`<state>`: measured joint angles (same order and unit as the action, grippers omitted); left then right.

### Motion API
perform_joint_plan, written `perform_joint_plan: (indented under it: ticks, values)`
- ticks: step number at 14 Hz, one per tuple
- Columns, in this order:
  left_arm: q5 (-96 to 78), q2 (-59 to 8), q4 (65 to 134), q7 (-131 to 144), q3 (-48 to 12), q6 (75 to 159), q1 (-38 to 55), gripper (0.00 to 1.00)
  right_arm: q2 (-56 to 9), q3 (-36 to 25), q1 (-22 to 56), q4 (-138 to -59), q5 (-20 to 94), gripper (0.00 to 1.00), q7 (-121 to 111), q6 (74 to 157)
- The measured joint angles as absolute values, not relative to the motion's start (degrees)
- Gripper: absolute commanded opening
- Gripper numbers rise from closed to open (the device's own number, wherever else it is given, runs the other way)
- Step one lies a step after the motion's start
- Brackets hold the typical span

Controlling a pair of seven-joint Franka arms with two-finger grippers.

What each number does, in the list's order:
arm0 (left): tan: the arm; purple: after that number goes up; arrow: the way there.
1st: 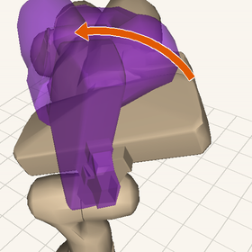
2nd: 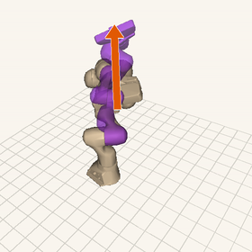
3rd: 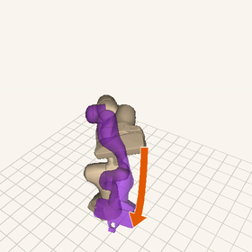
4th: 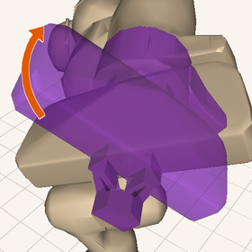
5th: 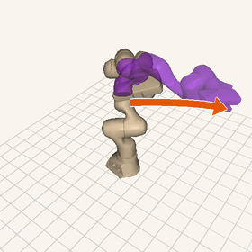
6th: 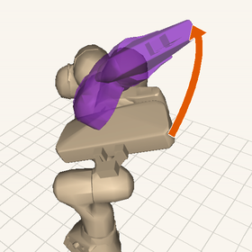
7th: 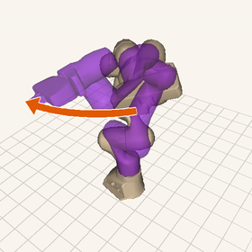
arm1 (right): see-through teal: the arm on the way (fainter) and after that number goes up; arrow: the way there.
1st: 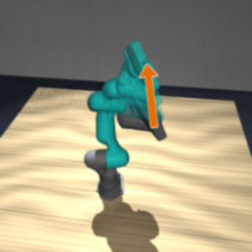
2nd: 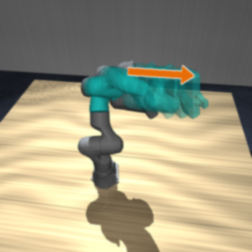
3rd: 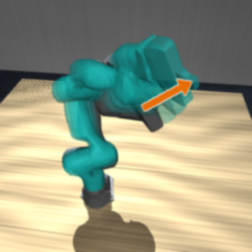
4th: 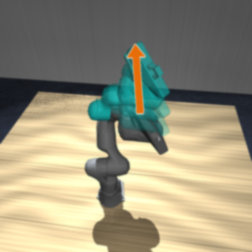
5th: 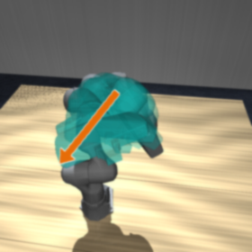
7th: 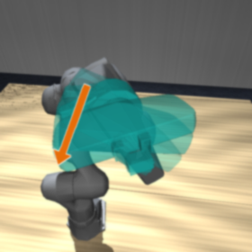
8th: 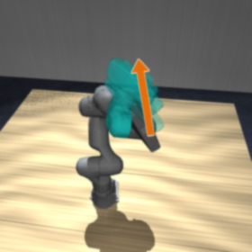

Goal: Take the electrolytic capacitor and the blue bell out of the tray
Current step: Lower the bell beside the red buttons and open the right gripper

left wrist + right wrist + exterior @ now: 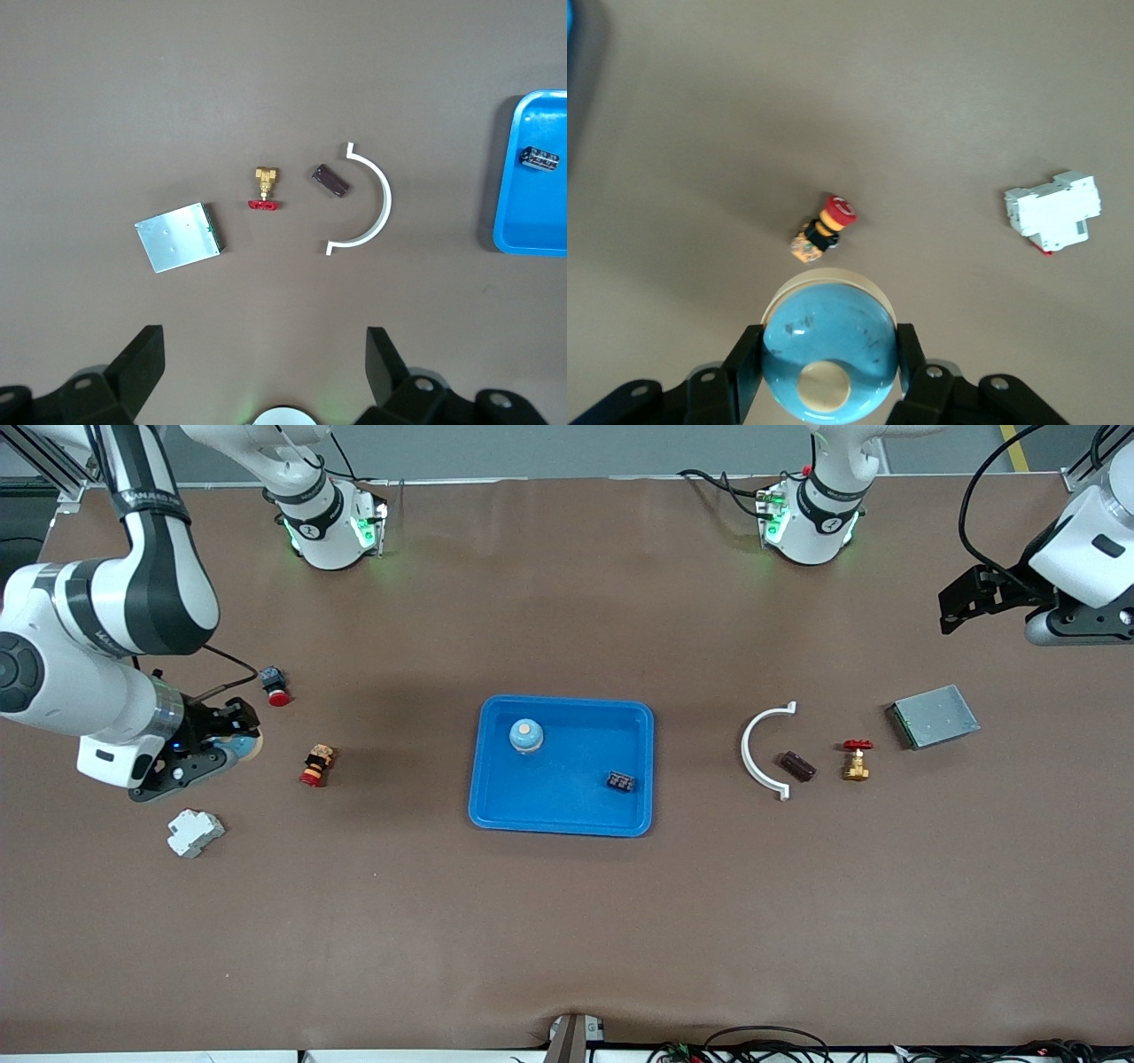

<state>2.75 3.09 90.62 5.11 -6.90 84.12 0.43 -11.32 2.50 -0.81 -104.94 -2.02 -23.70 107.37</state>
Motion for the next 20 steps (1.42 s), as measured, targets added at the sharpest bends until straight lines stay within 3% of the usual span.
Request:
perform_joint_plan:
  ticks: [5, 16, 20]
  values:
    - [2.7, 2.9, 90.6, 5.1, -6.9, 84.2, 0.5, 1.0, -11.8, 2.5, -3.8, -113.7, -2.7, 0.08, -27.9, 120.6]
    - [2.7, 2.9, 90.6, 5.1, -6.9, 84.2, 0.5, 1.0, -19.7, 2.5, -7.2, -119.0, -5.0, 0.08, -33.2, 134.3]
    - [2.7, 2.9, 90.6, 5.1, -6.9, 84.3, 0.5, 1.0, -22.1, 2.6, -9.0, -119.0, -5.0, 0.09, -35.3, 135.5]
